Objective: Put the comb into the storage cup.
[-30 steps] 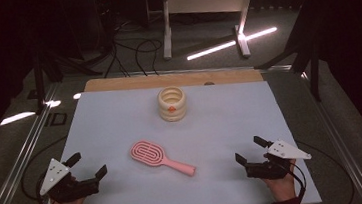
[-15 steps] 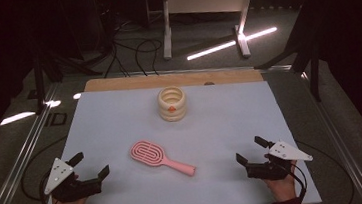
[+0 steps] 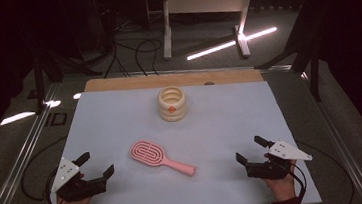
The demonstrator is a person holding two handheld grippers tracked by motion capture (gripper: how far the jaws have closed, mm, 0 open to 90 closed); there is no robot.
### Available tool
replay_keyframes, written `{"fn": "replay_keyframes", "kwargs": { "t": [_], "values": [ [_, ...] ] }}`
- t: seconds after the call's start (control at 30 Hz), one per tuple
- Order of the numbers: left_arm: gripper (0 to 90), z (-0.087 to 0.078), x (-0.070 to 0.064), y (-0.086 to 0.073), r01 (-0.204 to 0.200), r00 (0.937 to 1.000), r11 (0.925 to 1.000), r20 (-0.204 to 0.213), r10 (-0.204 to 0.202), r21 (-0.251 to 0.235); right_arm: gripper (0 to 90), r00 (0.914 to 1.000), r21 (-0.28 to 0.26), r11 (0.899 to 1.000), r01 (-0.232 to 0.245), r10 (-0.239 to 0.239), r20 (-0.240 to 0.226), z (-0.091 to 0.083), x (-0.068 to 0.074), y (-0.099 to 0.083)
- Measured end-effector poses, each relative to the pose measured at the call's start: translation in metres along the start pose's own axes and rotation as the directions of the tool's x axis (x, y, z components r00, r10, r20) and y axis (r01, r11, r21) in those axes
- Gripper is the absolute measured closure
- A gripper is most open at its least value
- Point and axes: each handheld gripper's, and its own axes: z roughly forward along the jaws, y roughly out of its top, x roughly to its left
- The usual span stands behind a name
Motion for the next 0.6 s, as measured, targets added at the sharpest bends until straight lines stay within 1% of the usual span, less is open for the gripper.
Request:
{"fn": "replay_keyframes", "kwargs": {
  "t": [0.1,0.17,0.27,0.3,0.33,0.37,0.43,0.6],
  "values": [
    [10.2,0.001,-0.002,0.001,0.000,1.0000,1.0000,-0.007,0.000,0.005,7.7,1.0000,0.001,1.000,-0.001,0.001,0.002,0.000,0.000,0.000],
    [15.7,0.002,-0.005,0.002,-0.009,0.9991,0.9998,-0.042,0.010,0.015,7.7,1.0000,0.001,1.000,0.001,-0.001,0.000,0.001,-0.001,0.000],
    [22.8,0.005,-0.008,0.002,-0.013,0.9977,0.9993,-0.066,0.015,0.034,7.7,1.0000,0.004,1.000,0.004,-0.004,-0.002,0.001,-0.001,0.000],
    [26.1,0.005,-0.008,0.002,-0.013,0.9977,0.9993,-0.066,0.015,0.034,7.7,1.0000,0.004,1.000,0.004,-0.004,-0.002,0.001,-0.001,0.000],
    [26.1,0.007,-0.009,0.001,-0.016,0.9980,0.9990,-0.060,0.019,0.042,7.7,1.0000,0.007,1.000,0.005,-0.005,0.000,0.001,-0.001,0.000],
    [33.1,0.008,-0.010,0.001,-0.015,0.9985,0.9990,-0.053,0.017,0.043,7.7,1.0000,0.009,1.000,0.003,-0.003,-0.001,0.002,-0.001,-0.001],
    [42.5,0.010,-0.011,0.000,-0.017,0.9987,0.9986,-0.046,0.019,0.050,7.7,1.0000,0.011,1.000,0.003,-0.003,-0.002,0.002,-0.001,-0.001],
    [51.0,0.019,-0.014,0.000,0.005,1.0000,0.9987,-0.005,-0.004,0.051,7.7,1.0000,0.012,1.000,0.003,-0.003,0.001,0.002,-0.001,-0.001]
  ]
}}
